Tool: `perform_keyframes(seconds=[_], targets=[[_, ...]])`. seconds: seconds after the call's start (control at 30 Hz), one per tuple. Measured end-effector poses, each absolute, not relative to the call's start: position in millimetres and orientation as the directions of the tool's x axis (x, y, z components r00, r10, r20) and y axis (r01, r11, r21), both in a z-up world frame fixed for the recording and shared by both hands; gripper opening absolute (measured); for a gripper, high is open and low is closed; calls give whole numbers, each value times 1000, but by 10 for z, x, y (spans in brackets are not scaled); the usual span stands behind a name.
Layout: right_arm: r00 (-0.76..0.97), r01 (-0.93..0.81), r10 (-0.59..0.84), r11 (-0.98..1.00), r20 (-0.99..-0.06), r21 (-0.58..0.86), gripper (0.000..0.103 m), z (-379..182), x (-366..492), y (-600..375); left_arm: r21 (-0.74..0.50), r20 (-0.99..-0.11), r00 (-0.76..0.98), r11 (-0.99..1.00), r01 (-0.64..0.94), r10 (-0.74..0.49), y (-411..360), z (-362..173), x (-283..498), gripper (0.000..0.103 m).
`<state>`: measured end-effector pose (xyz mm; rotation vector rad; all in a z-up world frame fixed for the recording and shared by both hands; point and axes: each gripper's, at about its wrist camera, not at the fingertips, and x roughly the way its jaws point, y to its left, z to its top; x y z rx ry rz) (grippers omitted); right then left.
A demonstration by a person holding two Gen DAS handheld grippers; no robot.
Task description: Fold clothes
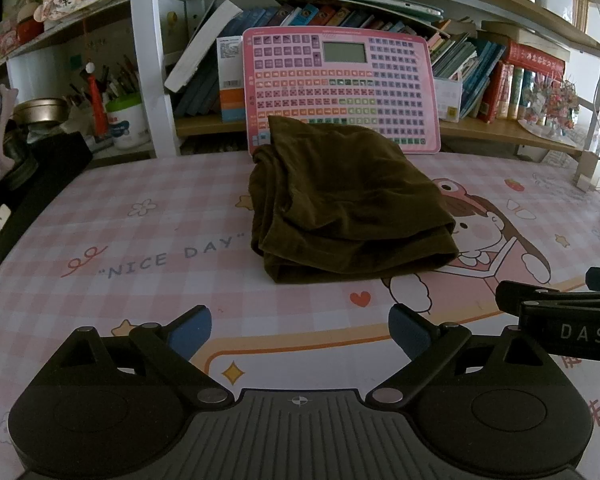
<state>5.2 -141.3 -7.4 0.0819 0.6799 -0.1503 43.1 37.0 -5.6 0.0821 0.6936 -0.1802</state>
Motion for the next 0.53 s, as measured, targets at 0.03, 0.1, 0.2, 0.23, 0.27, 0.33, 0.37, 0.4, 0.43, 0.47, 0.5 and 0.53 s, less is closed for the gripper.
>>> perform_keyframes(seconds=[0.03,0.1,0.2,0.23,0.27,0.33,0.37,0.4,0.43,0.47,0.5,0.53], targets=[[767,165,-111,986,-632,26,103,-74,54,-1414,14,-642,754,981,192,-138,373,-57,432,97],[767,165,-111,986,-632,26,103,-74,56,-1416,12,-643,753,981,192,-140,375,-58,430,97],[765,169,-115,985,-634,24,103,-74,57,-1417,9,-643,753,982,191,-140,372,-54,413,103],[763,172,-119,985,-635,22,103,-75,57,-1418,6,-640,754,981,194,-146,372,-51,405,103],[761,175,-121,984,-638,22,103,-78,54,-1421,4,-637,756,980,198,-151,369,-47,394,103],[758,178,-123,984,-640,22,103,-83,48,-1424,9,-634,759,980,199,-148,358,-44,381,103],[757,179,-124,984,-641,20,103,-86,45,-1420,8,-635,758,980,199,-149,359,-49,379,103],[756,179,-125,984,-642,19,103,-89,42,-1416,4,-637,756,980,198,-151,365,-53,378,103],[756,179,-125,984,-643,19,103,-90,40,-1415,1,-638,755,980,198,-152,368,-56,376,103],[756,179,-126,984,-643,18,103,-91,36,-1413,-1,-639,754,980,198,-153,370,-58,375,103],[755,179,-127,984,-643,16,103,-91,32,-1410,-2,-639,753,980,199,-154,373,-59,376,103],[755,180,-128,984,-643,15,103,-92,29,-1408,-3,-639,753,980,200,-156,374,-58,380,103]])
